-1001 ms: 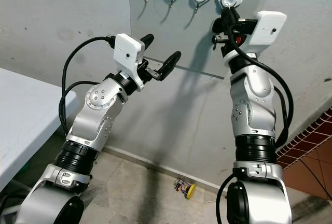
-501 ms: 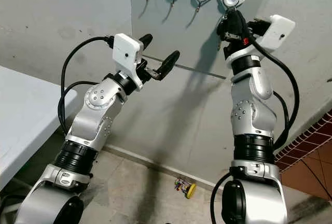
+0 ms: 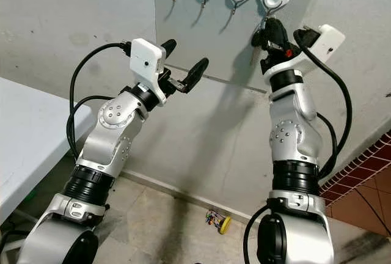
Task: Hang keys on a hook
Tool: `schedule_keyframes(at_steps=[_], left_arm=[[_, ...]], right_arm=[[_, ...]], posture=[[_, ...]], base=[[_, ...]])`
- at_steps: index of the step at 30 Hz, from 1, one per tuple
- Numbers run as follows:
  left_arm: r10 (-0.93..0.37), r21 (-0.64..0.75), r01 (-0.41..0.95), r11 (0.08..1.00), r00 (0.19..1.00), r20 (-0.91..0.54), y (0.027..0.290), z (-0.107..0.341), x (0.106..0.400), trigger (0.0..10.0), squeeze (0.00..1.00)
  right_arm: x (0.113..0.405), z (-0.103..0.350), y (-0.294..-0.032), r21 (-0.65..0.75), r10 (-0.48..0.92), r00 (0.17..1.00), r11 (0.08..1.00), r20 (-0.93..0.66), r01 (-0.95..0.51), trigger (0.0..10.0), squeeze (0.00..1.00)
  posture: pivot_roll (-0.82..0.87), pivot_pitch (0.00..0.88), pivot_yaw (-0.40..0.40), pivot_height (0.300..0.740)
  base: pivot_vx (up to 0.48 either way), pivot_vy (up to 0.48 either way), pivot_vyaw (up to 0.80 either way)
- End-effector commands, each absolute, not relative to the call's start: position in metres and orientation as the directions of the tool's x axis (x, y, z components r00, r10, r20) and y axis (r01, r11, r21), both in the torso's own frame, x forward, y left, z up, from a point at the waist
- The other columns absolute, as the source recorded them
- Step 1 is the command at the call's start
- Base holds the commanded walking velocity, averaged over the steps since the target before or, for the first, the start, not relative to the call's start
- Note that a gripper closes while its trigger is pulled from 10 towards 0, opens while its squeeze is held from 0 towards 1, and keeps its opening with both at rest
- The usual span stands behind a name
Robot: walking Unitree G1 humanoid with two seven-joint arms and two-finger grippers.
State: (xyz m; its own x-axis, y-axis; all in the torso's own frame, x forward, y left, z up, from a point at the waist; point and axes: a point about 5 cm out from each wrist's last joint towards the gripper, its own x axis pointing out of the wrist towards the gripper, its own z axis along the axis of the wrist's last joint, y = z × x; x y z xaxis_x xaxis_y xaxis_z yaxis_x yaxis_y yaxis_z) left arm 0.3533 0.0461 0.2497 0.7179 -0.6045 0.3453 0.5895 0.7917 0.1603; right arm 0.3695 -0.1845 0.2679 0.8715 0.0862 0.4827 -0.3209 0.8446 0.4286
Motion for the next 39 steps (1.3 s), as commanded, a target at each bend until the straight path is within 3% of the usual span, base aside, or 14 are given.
schedule_keyframes(at_steps=[1,17,20,23,36,37,38,39], left_arm=[[-0.608,0.167,0.593,0.787,0.703,0.368,0.045,0.258,0.351,10.0,0.0],[-0.585,0.145,0.576,0.804,0.724,0.365,0.048,0.254,0.353,10.0,0.0],[-0.549,0.112,0.549,0.828,0.757,0.353,0.053,0.244,0.356,10.0,0.0],[-0.529,0.103,0.527,0.843,0.782,0.33,0.056,0.235,0.358,10.0,0.0],[-0.408,0.075,0.401,0.913,0.899,0.161,0.075,0.172,0.362,10.0,0.0],[-0.396,0.077,0.389,0.918,0.908,0.135,0.078,0.161,0.361,10.0,0.0],[-0.39,0.08,0.383,0.92,0.913,0.117,0.08,0.154,0.36,10.0,0.0],[-0.384,0.094,0.376,0.922,0.92,0.08,0.082,0.141,0.357,10.0,0.0]], right_arm=[[0.368,0.267,-0.187,0.439,0.074,0.873,0.842,0.481,-0.313,10.0,1.0],[0.363,0.262,-0.19,0.406,0.068,0.873,0.866,0.483,-0.292,10.0,1.0],[0.358,0.249,-0.185,0.223,0.128,0.879,0.941,0.459,-0.254,10.0,1.0],[0.356,0.237,-0.183,0.163,0.143,0.892,0.959,0.428,-0.232,10.0,1.0],[0.342,0.179,-0.187,0.086,0.103,0.951,0.987,0.292,-0.134,10.0,1.0],[0.339,0.169,-0.187,0.088,0.098,0.959,0.988,0.267,-0.125,10.0,0.94],[0.336,0.162,-0.186,0.09,0.094,0.963,0.989,0.251,-0.12,10.0,0.94],[0.332,0.149,-0.186,0.096,0.094,0.973,0.989,0.212,-0.116,10.0,0.73]], posture=[[0.02,0.076,-0.046,0.74],[0.02,0.076,-0.049,0.74],[0.02,0.076,-0.048,0.74],[0.02,0.076,-0.048,0.74],[0.02,0.073,-0.045,0.74],[0.01,0.07,-0.044,0.74],[0.01,0.07,-0.044,0.74],[0.01,0.066,-0.042,0.74]], base=[[0.0,0.0,0.0],[0.0,0.0,0.0],[0.0,0.0,0.0],[0.0,0.0,0.0],[0.0,0.0,0.0],[0.0,0.0,0.0],[0.0,0.0,0.0],[0.0,0.0,0.0]])
